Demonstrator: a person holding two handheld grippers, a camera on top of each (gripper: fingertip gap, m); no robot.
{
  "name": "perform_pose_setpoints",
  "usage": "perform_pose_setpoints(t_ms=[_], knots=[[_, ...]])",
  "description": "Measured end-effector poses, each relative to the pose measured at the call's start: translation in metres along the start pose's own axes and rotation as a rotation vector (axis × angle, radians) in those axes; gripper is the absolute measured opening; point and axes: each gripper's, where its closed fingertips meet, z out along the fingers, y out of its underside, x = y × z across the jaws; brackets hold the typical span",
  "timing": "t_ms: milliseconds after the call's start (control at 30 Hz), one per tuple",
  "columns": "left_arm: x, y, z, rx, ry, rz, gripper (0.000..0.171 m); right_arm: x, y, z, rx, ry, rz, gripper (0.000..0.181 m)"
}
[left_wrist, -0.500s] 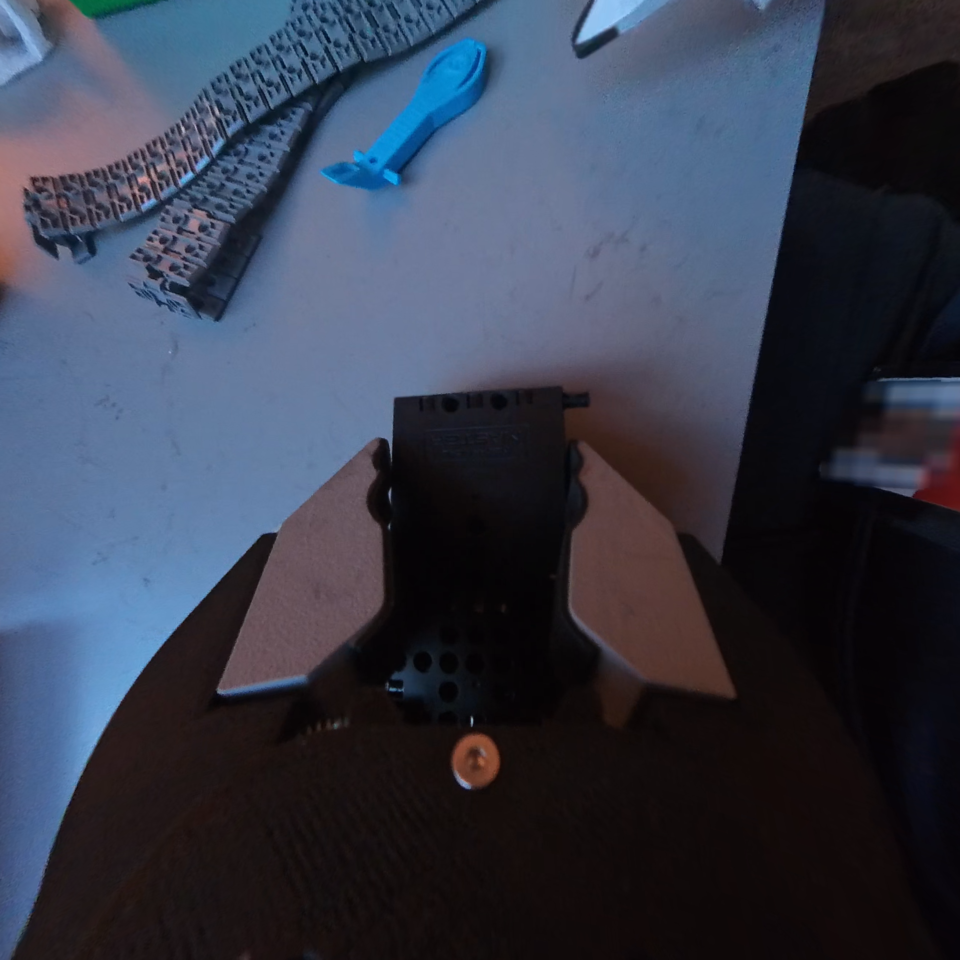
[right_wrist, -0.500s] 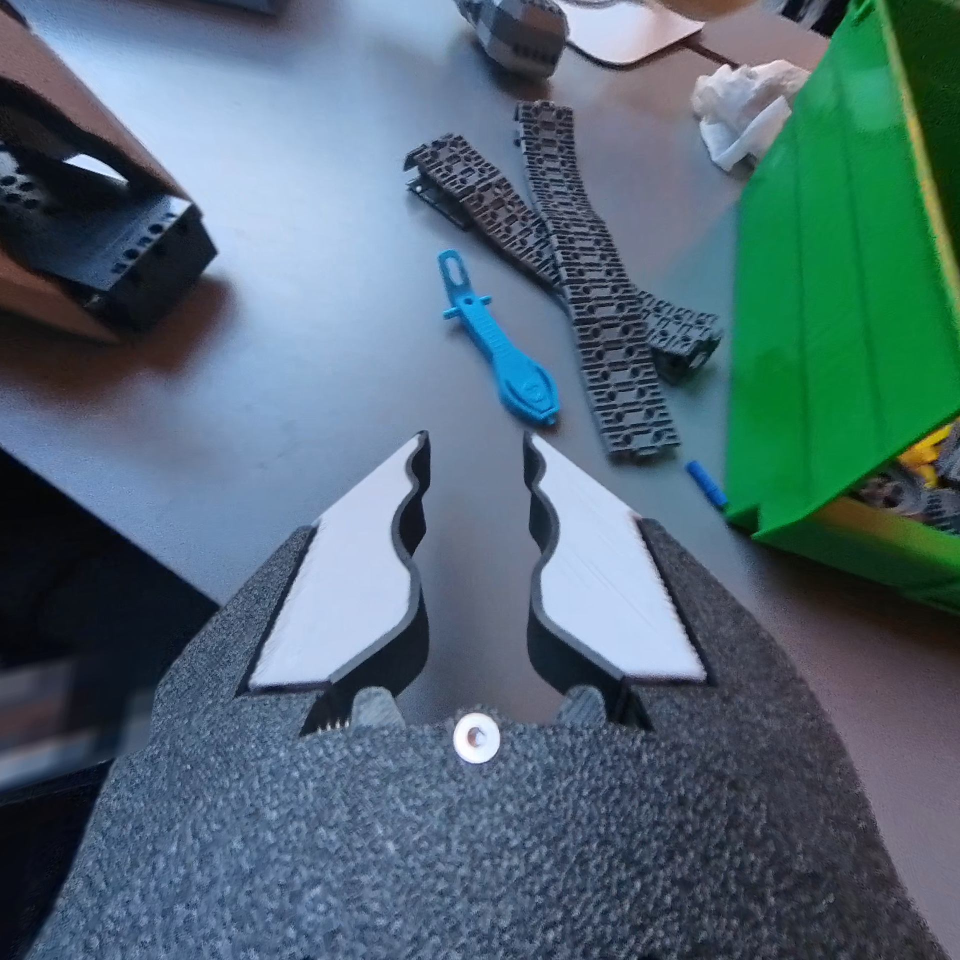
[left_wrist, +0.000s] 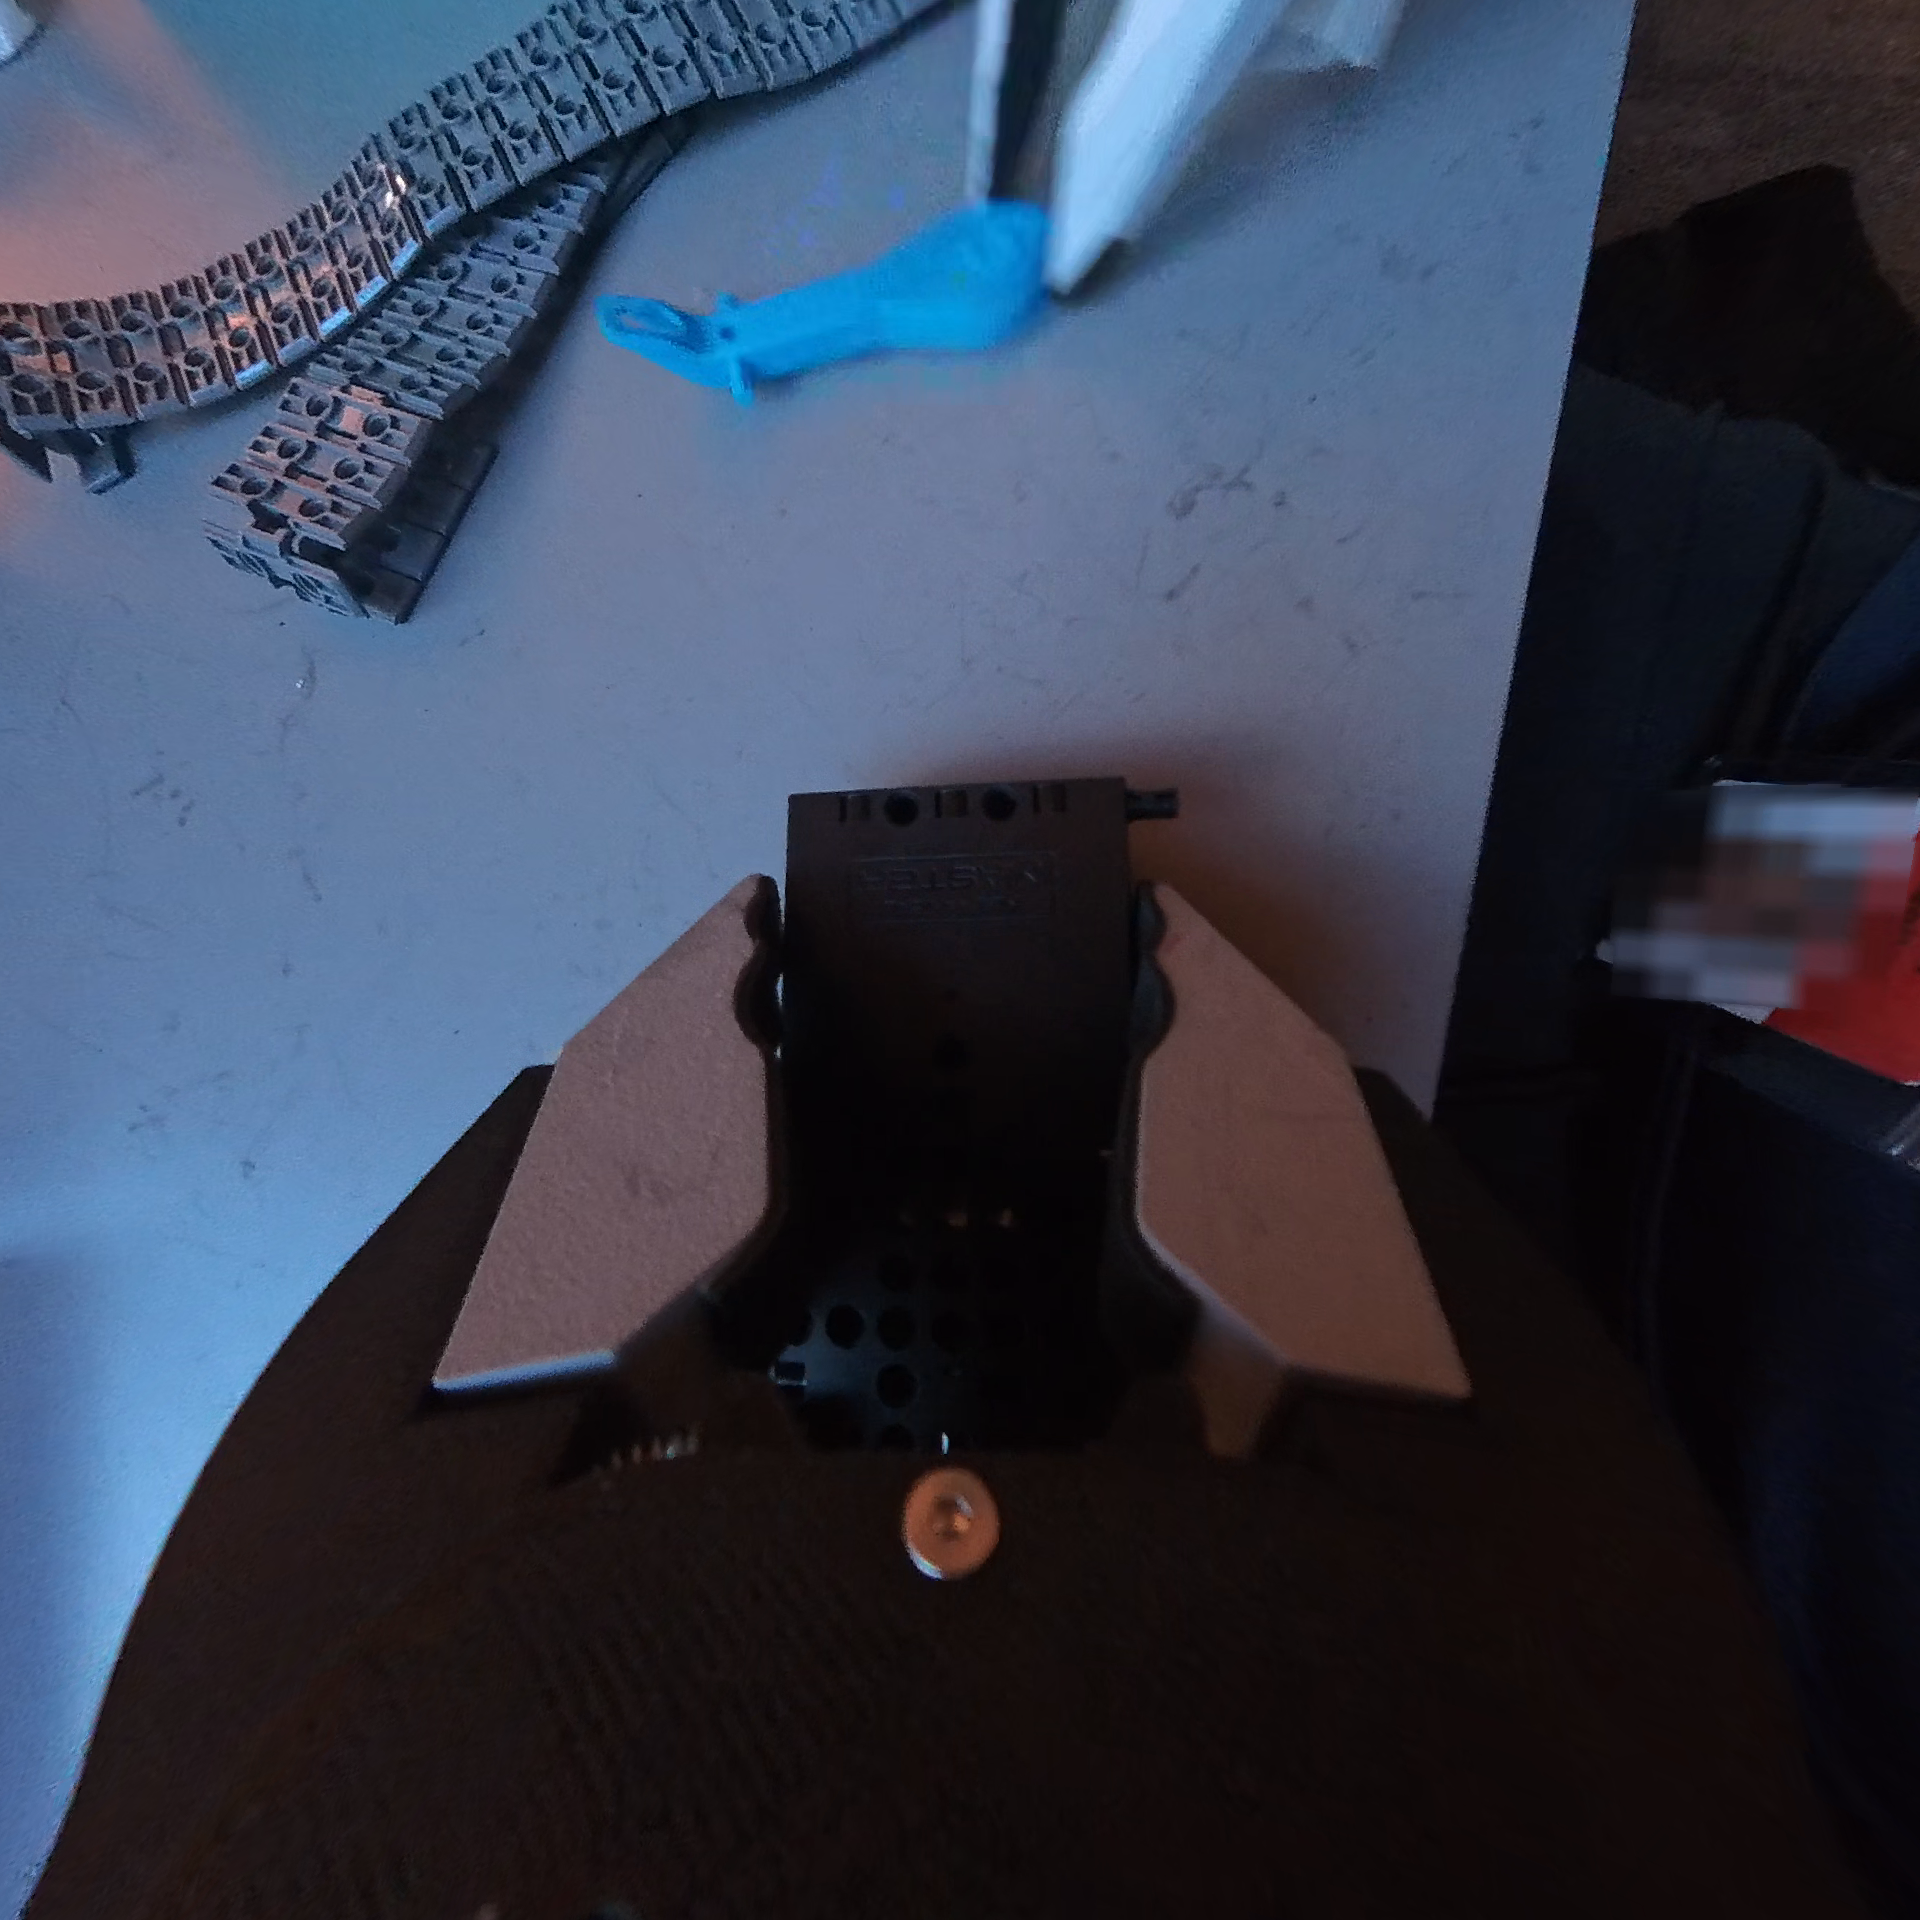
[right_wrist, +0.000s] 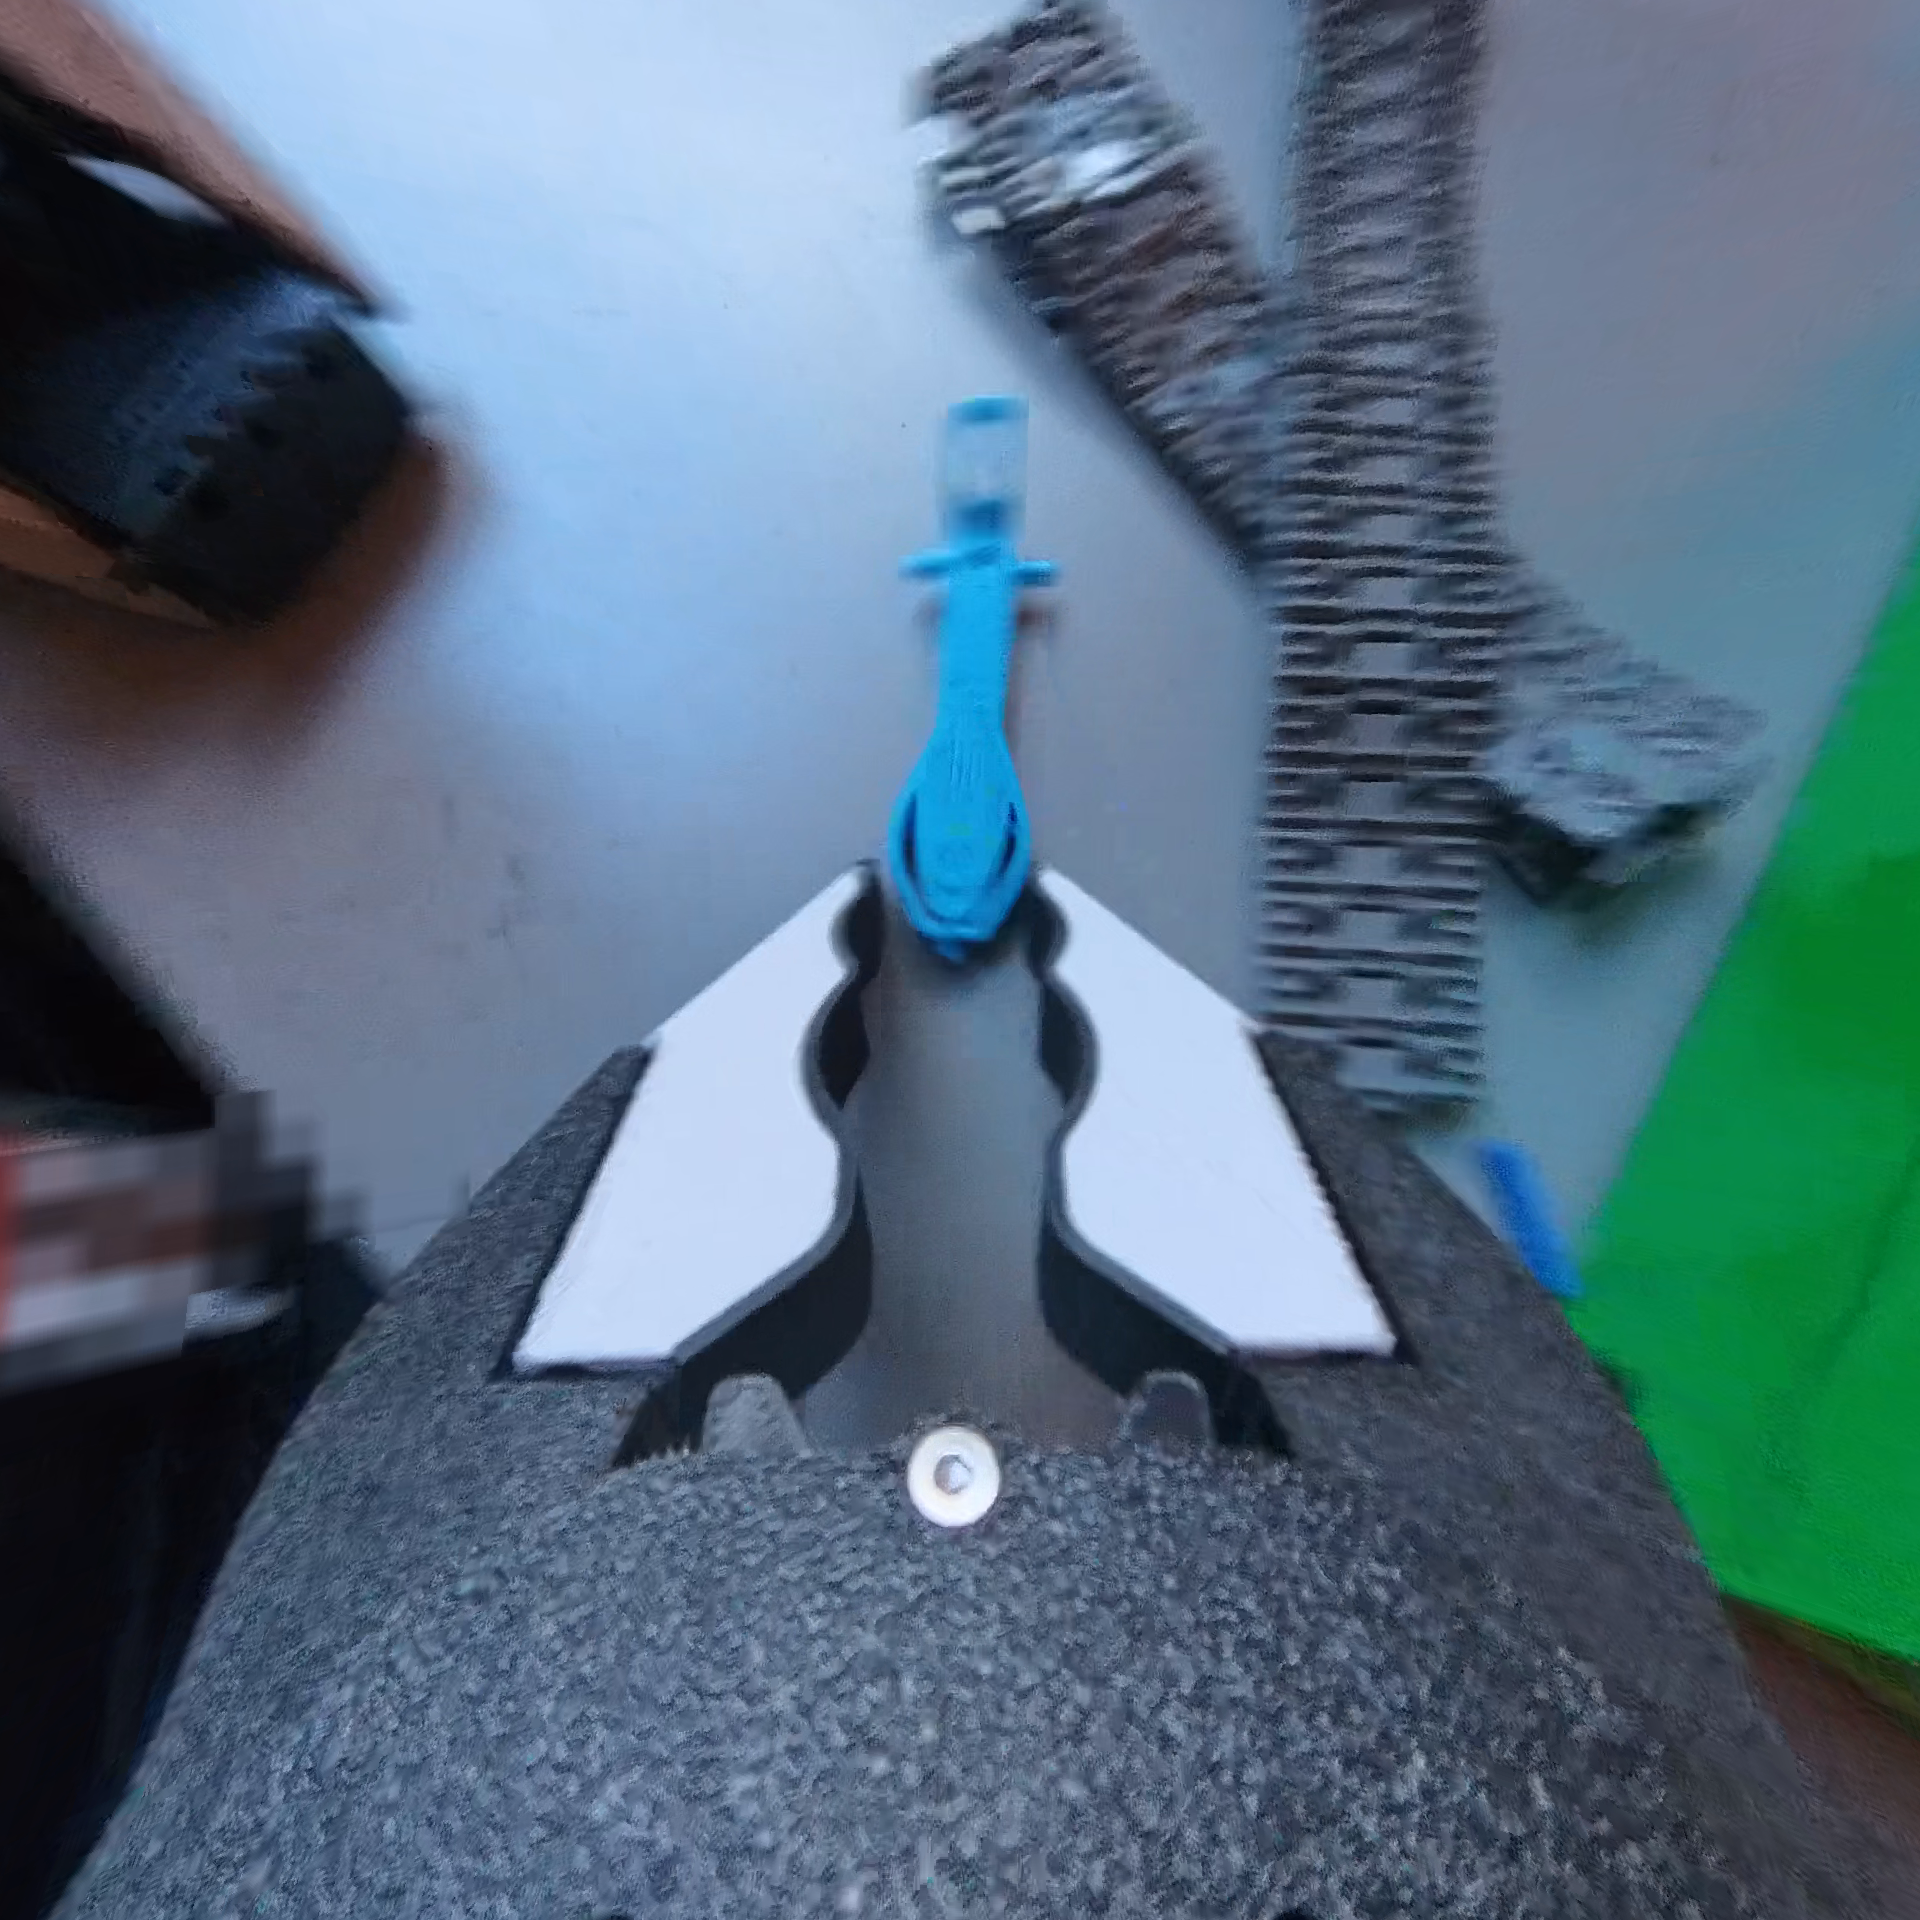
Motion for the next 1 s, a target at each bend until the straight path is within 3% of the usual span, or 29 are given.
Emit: perform_pose_setpoints(t_ms=[33,67,167,467,1000], knots=[[0.000,0.000,0.000,0.000,-0.001,0.001,0.066,-0.023,-0.003,-0.003,0.008,-0.113,0.012,0.019],[0.000,0.000,0.000,0.001,-0.002,0.003,0.066,-0.032,-0.008,-0.006,0.030,-0.135,0.009,0.019],[0.000,0.000,0.000,0.001,-0.001,0.002,0.066,-0.030,-0.010,-0.010,0.016,-0.041,-0.061,0.038],[0.000,0.000,0.000,0.000,0.000,0.001,0.066,-0.043,0.000,0.008,-0.037,0.004,-0.209,0.044],[0.000,0.000,0.000,0.000,0.000,0.001,0.066,-0.039,-0.024,0.009,0.162,-0.004,-0.144,0.046]])
